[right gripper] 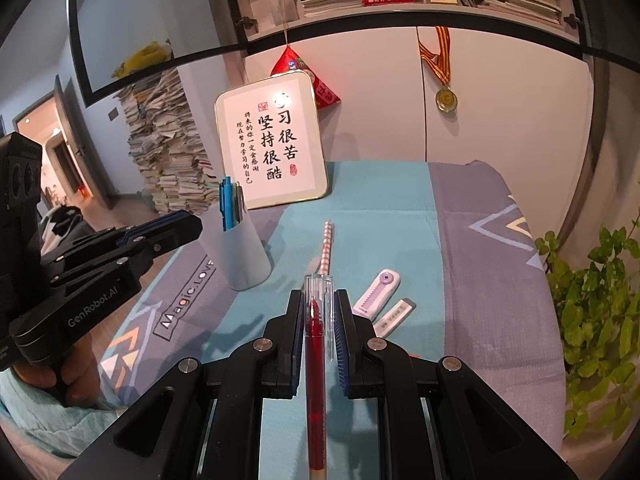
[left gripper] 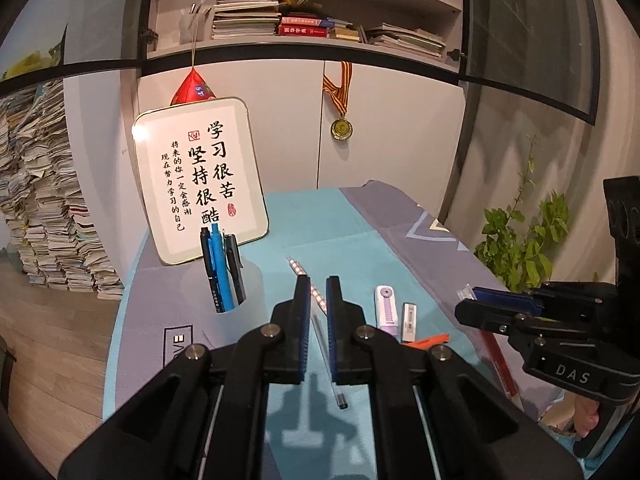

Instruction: Organize stationery

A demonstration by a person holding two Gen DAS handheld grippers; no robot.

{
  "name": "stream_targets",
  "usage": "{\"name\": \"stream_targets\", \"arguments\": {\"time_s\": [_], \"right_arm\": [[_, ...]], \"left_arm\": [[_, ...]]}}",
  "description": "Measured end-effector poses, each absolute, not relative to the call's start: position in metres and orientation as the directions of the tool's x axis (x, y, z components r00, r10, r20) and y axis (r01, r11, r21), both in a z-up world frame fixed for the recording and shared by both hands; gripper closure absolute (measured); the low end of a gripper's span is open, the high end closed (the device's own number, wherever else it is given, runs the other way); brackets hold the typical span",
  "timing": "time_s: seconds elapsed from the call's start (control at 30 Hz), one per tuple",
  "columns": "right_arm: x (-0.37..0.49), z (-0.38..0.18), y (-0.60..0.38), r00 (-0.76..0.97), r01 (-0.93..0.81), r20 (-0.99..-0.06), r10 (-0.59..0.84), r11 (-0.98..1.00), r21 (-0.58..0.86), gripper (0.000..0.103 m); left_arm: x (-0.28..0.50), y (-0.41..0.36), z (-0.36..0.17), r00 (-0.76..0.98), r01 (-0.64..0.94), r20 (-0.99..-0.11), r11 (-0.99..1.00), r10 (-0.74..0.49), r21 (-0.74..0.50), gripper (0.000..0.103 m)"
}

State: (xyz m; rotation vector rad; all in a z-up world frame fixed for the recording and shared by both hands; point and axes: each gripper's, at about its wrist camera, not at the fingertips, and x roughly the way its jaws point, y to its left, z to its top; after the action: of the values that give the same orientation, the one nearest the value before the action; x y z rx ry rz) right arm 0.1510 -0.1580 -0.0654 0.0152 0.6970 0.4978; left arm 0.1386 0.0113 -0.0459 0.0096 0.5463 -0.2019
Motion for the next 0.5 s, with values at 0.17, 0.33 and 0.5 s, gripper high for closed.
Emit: {"name": "stream_targets", "arguments": {"time_s": [0.17, 0.33, 0.5], "right_arm": [[0.150, -0.068, -0.161, 0.652, -0.424, -0.618, 0.439, 0.887, 0.182, 0.088], [0.146, -0.070, -0.166, 0.652, -0.419, -0.621, 0.436, 0.889, 0.185, 0.088], [0.148, -0.070, -0.174, 0.652, -0.407, -0.622, 0.433, 0.892, 0.195, 0.088]], "left_arm": [[0.162, 0.010, -0.068, 0.756, 0.236, -0.608, 0.968, -0.241, -0.090, 0.085], [0.206, -0.005, -0.118, 0.629, 0.225, -0.746, 0.970, -0.218, -0.093, 0.080], [0.228, -0.013, -0.161, 0.512, 0.196, -0.839, 0.976, -0.182, -0.092, 0.093]]}}
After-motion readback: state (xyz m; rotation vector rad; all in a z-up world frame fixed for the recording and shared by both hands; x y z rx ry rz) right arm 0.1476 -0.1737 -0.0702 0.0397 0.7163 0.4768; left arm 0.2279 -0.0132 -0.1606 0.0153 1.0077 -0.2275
